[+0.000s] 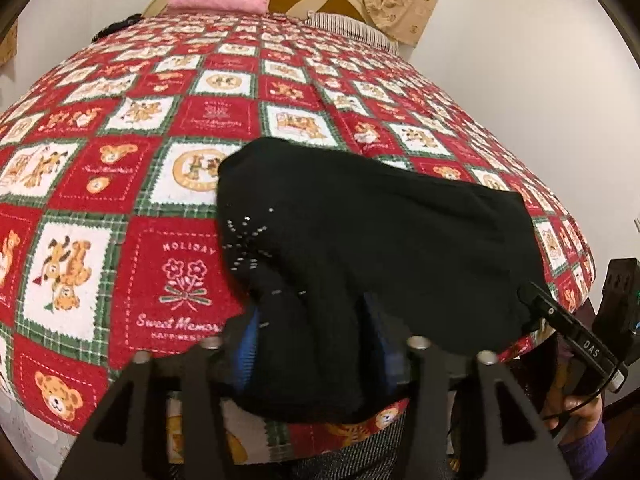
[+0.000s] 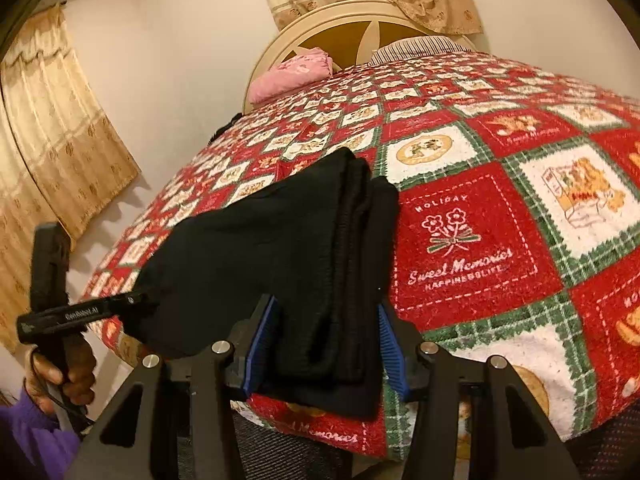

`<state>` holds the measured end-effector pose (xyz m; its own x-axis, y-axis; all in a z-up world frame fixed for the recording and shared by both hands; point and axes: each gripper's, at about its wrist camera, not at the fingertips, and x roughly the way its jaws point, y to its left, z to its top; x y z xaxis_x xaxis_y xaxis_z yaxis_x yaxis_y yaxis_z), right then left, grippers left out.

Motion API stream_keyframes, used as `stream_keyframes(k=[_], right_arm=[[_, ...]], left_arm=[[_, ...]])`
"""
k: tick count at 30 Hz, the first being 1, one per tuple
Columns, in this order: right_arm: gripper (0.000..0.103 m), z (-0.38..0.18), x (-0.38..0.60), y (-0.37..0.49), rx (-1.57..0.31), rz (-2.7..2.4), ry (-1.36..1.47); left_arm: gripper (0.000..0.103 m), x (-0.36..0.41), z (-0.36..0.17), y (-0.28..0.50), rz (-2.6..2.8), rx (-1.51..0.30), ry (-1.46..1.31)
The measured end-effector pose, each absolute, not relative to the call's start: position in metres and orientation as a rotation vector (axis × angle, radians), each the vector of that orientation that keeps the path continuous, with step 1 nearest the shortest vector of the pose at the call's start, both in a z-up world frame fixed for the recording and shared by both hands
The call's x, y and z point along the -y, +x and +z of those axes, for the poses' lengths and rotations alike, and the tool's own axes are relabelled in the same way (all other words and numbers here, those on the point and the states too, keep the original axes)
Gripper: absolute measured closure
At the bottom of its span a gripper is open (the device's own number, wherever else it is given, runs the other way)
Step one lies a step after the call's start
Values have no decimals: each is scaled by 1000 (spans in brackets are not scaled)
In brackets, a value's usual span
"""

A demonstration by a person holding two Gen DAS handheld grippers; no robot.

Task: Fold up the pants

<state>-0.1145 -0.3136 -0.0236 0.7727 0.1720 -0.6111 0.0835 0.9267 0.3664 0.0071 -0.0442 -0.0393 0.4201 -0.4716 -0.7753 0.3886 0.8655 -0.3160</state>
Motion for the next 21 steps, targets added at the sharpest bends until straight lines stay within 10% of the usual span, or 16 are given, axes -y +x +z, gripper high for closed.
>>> stream_keyframes(k=[4, 13, 21], right_arm=[[52, -24, 313, -114, -693, 50, 382], [63, -17, 296, -112, -702, 11, 245], [74, -2, 253, -116, -667, -37, -49]], left_arm=[[32, 55, -43, 7, -531, -1001, -74], [72, 53, -37, 6, -544, -969, -93], [77, 56, -23, -4, -501, -875, 3]])
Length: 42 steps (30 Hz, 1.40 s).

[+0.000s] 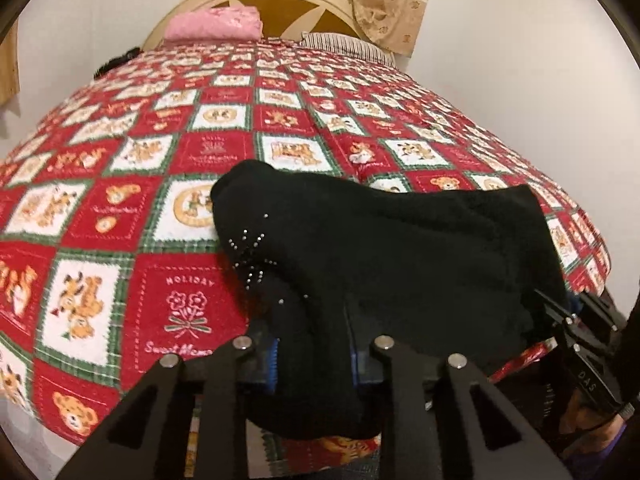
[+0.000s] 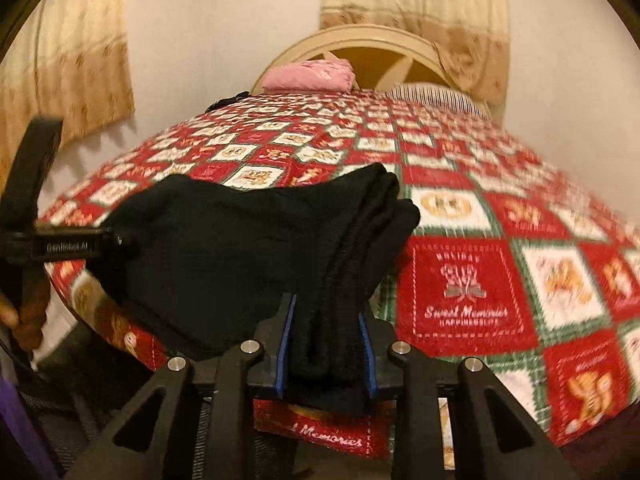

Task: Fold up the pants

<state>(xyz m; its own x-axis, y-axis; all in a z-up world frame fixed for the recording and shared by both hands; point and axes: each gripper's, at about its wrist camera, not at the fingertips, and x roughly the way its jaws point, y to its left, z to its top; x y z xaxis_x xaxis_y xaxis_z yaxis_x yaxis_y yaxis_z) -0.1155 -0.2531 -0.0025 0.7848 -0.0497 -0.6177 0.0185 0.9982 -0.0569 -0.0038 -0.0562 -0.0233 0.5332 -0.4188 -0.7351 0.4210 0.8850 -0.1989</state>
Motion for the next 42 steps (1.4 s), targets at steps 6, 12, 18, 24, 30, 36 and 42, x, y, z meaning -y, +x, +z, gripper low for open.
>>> stream_keyframes(k=[6, 12, 18, 24, 30, 36, 42], right_arm=[[75, 3, 251, -119, -650, -42, -44], [75, 13, 243, -124, -613, -54, -82], [75, 23, 239, -128, -580, -69, -109], [75, 23, 245, -124, -592, -81, -87], [75, 3, 251, -114, -660, -104, -64], [64, -2, 278, -114, -661, -50, 147], [51, -19, 303, -103, -699, 1, 365]], left_arm=[[78, 57, -17, -8, -484, -833, 49], [78, 55, -13, -9, -483, -818, 58], [79, 55, -7, -8, -485, -803, 72], [81, 59, -8, -4, -500, -796, 74], [81, 50, -23, 5, -532, -870, 3], [62, 46, -29, 10, -547, -904, -51], [61, 37, -39, 22, -569, -972, -176]])
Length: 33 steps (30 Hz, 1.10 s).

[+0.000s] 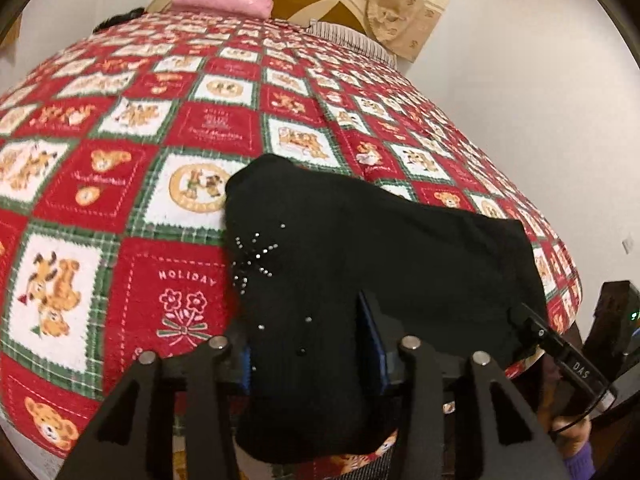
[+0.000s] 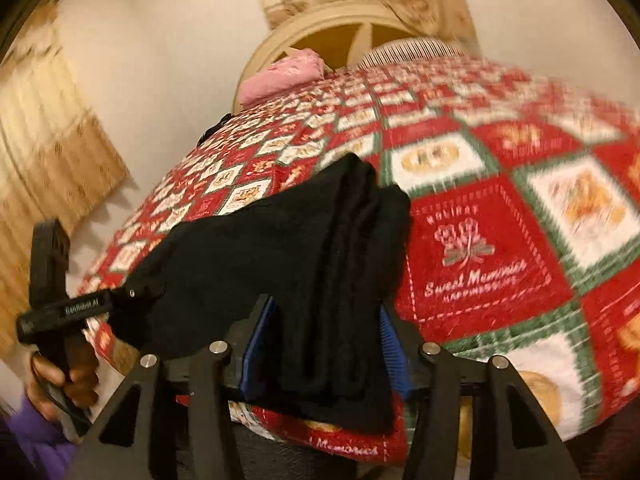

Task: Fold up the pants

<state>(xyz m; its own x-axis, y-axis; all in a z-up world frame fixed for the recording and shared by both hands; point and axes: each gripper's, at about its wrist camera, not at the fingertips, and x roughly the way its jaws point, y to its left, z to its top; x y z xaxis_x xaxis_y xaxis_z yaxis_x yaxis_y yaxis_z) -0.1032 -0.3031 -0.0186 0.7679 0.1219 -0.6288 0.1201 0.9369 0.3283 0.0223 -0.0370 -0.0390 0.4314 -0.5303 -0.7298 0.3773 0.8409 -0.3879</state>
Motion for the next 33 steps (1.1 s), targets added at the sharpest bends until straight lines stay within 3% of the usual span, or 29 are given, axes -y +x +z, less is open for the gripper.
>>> stream_keyframes(k=[2, 5, 8, 14, 33], right_arm=[[66, -17, 295, -101, -712, -12, 290], [74, -6, 274, -101, -705, -42, 141], [75, 9, 242, -106, -644, -81, -62], [75, 31, 205, -107, -550, -61, -191], [75, 28, 165, -52, -534, 46, 31]], left_arm=[[77, 41, -38, 19, -587, -962, -160], [84, 40, -27, 14, -604, -907, -159], [86, 39, -18, 10, -592, -856, -145], [86, 31, 3, 6, -534, -742, -59], [86, -35, 11, 31, -350, -713, 15]])
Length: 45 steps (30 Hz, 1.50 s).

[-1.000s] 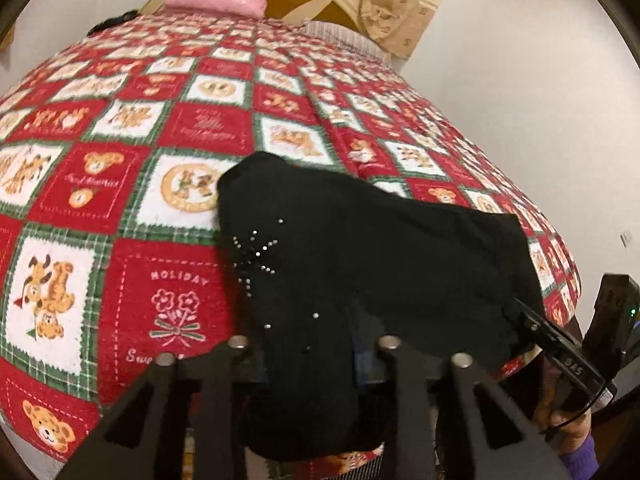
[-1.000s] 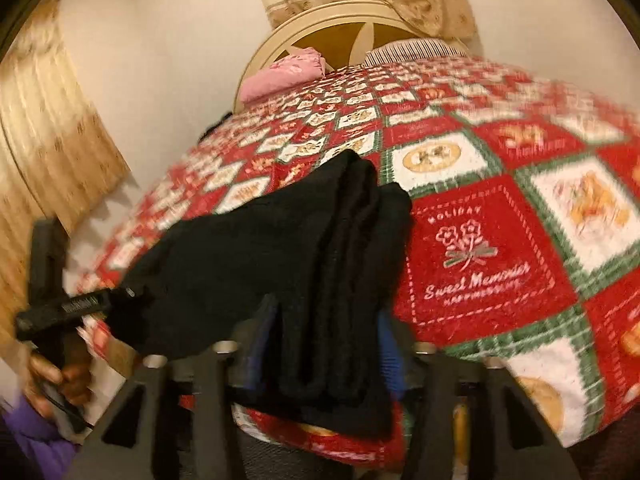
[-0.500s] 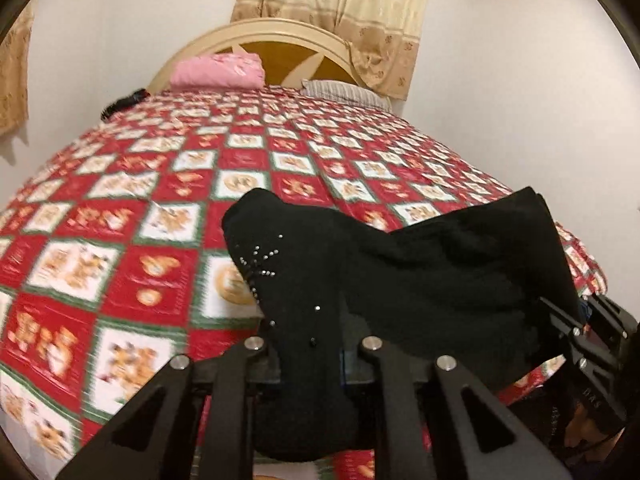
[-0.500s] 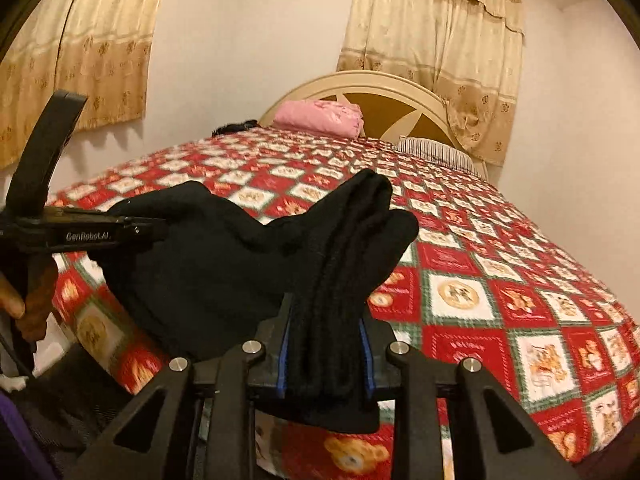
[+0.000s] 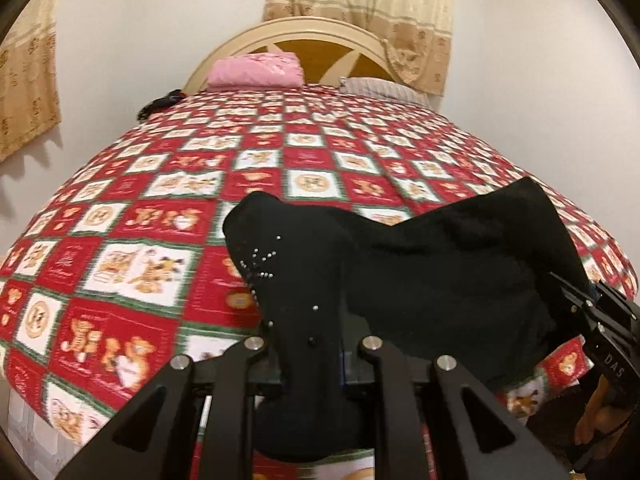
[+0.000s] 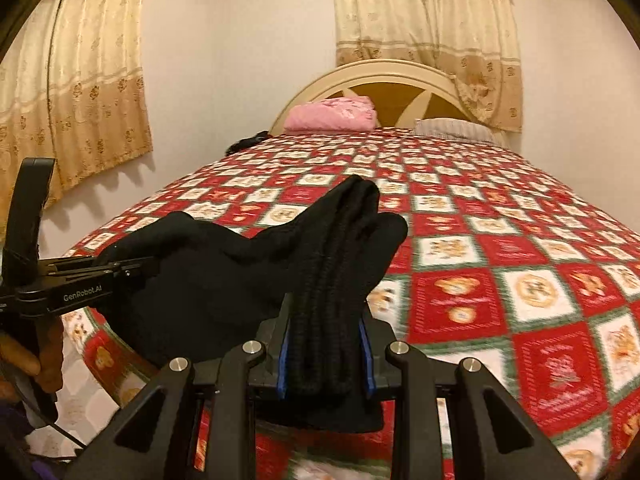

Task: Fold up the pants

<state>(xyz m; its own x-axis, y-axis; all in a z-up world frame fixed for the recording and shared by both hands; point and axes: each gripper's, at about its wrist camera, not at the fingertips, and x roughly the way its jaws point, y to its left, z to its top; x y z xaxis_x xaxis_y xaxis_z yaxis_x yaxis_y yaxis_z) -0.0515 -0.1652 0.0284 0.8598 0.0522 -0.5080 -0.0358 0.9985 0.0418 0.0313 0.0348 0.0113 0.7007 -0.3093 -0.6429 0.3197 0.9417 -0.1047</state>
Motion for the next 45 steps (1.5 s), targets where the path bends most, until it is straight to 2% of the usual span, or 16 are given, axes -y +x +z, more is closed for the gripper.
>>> stream_keyframes(k=[19, 38, 45], right_arm=[[75, 38, 67, 50, -517, 288, -16], [75, 43, 48, 142, -517, 277, -4], [75, 20, 54, 172, -617, 256, 66]], left_arm=[[86, -148, 17, 81, -140, -646, -79], [86, -150, 38, 151, -3, -586, 35], [86, -144, 27, 171, 11, -613, 62]])
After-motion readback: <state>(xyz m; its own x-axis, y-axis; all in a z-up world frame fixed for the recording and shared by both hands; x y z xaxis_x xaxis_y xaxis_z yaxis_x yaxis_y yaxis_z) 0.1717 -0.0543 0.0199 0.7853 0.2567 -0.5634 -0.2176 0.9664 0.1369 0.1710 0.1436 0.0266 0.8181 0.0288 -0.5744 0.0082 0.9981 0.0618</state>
